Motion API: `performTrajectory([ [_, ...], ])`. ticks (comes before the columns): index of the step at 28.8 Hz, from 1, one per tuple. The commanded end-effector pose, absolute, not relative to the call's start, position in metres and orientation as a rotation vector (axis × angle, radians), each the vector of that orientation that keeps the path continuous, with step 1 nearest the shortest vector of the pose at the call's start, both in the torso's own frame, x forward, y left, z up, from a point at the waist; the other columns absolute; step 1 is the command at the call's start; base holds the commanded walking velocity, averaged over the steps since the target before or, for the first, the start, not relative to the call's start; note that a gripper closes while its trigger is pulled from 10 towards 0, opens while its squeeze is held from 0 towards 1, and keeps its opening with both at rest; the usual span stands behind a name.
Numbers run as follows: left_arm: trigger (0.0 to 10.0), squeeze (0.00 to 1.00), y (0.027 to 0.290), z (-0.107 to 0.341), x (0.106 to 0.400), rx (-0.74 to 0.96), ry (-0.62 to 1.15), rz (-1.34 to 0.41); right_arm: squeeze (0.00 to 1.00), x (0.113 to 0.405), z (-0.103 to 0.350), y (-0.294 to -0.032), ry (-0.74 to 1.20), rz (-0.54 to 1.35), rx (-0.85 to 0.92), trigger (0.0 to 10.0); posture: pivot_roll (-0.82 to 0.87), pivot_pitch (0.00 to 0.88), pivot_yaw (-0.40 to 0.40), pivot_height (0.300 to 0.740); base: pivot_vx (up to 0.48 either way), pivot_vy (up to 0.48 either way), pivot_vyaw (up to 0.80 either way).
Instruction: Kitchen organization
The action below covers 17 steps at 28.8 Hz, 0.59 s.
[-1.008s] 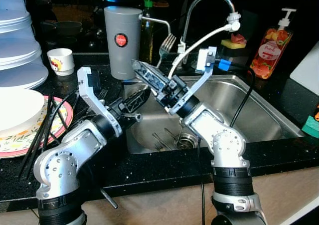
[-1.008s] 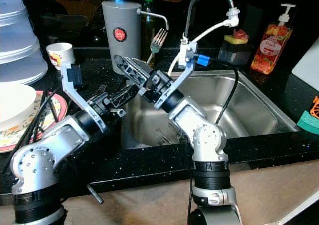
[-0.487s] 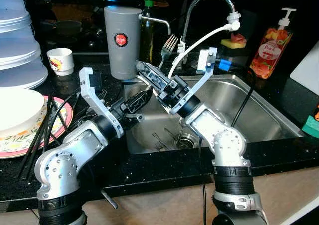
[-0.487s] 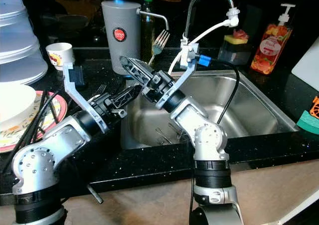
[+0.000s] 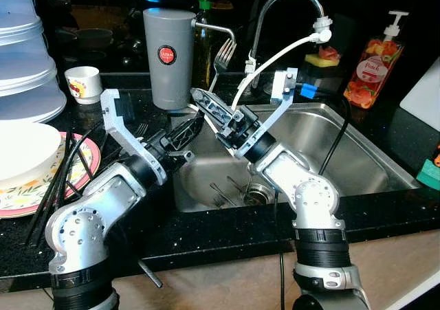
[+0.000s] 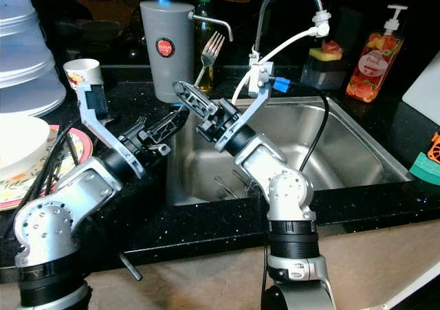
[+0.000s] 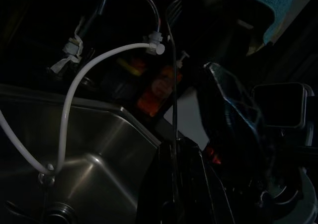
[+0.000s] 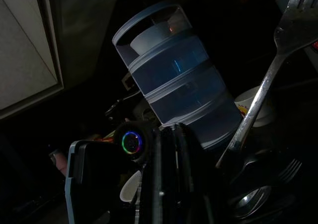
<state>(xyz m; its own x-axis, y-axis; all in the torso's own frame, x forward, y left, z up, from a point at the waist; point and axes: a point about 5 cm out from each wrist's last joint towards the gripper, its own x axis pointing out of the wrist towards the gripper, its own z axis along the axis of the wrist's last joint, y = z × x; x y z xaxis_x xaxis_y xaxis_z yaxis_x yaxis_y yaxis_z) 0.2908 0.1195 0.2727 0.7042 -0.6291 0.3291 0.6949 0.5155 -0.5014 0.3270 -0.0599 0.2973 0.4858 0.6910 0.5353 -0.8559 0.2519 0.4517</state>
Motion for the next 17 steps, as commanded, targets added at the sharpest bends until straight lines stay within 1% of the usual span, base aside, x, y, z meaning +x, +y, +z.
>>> performTrajectory([
  [1, 0.0, 0.0, 0.118, 0.2772, 0.29, -0.647, -0.128, -0.81, 0.0, 0.3288, 0.2999, -0.0628, -0.246, 1.066, 0.795, 0.0, -0.02, 0.05, -0.037, 0.74, 0.0, 0.0, 0.0],
  [8, 0.0, 0.0, 0.1206, 0.2789, 0.2921, -0.657, -0.15, -0.79, 0.0, 0.3309, 0.3014, -0.066, -0.266, 1.035, 0.782, 0.0, -0.02, 0.054, -0.037, 0.74, 0.0, 0.0, 0.0],
  [9, 0.0, 0.0, 0.1216, 0.2801, 0.2923, -0.662, -0.154, -0.791, 0.15, 0.3322, 0.3006, -0.0671, -0.265, 1.019, 0.771, 6.9, -0.02, 0.054, -0.038, 0.74, 0.0, 0.0, 0.0],
  [10, 0.0, 0.0, 0.1216, 0.2802, 0.2922, -0.662, -0.153, -0.793, 0.9, 0.3326, 0.2999, -0.0672, -0.261, 1.016, 0.768, 9.6, -0.02, 0.055, -0.039, 0.74, 0.0, 0.0, 0.0],
  [11, 0.0, 0.0, 0.1216, 0.2802, 0.2922, -0.662, -0.153, -0.793, 0.9, 0.3326, 0.2999, -0.0672, -0.261, 1.016, 0.768, 9.6, -0.02, 0.055, -0.039, 0.74, 0.0, 0.0, 0.0],
  [12, 0.0, 0.0, 0.1212, 0.2801, 0.2918, -0.661, -0.15, -0.799, 1.0, 0.3328, 0.299, -0.067, -0.257, 1.014, 0.762, 10.0, -0.02, 0.055, -0.039, 0.74, 0.0, 0.0, 0.0],
  [17, 0.0, 0.0, 0.1187, 0.2782, 0.2904, -0.659, -0.139, -0.811, 1.0, 0.3326, 0.299, -0.0657, -0.252, 1.021, 0.761, 10.0, -0.02, 0.054, -0.038, 0.74, 0.0, 0.0, 0.0],
])
